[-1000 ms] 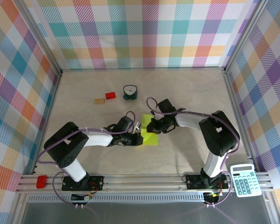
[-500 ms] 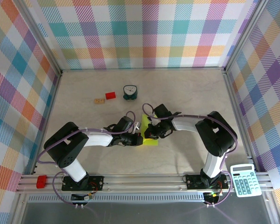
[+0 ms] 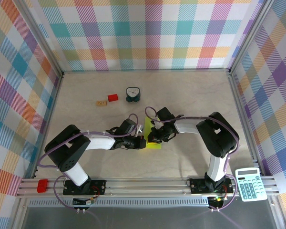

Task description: Fold a paper plane with a square sheet of paper (fold left side to right side)

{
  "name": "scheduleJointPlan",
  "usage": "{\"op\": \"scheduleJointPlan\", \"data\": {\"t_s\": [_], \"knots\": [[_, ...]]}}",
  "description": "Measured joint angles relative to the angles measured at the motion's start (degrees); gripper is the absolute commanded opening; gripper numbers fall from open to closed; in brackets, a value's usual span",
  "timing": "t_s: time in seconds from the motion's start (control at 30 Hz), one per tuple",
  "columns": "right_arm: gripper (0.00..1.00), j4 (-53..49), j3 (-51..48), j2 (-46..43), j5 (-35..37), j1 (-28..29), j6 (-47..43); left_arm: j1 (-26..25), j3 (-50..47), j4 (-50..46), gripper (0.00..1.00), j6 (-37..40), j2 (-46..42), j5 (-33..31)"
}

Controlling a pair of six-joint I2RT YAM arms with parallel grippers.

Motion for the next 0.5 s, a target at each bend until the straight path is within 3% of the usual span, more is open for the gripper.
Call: {"op": "scheduleJointPlan", "data": {"t_s": [0.5], "knots": [[0.00,-2.6,1.4,0.1,1.7,-0.9,-1.7,0.0,-0.1,0.0,0.00,0.0,0.0,-0.4]]}}
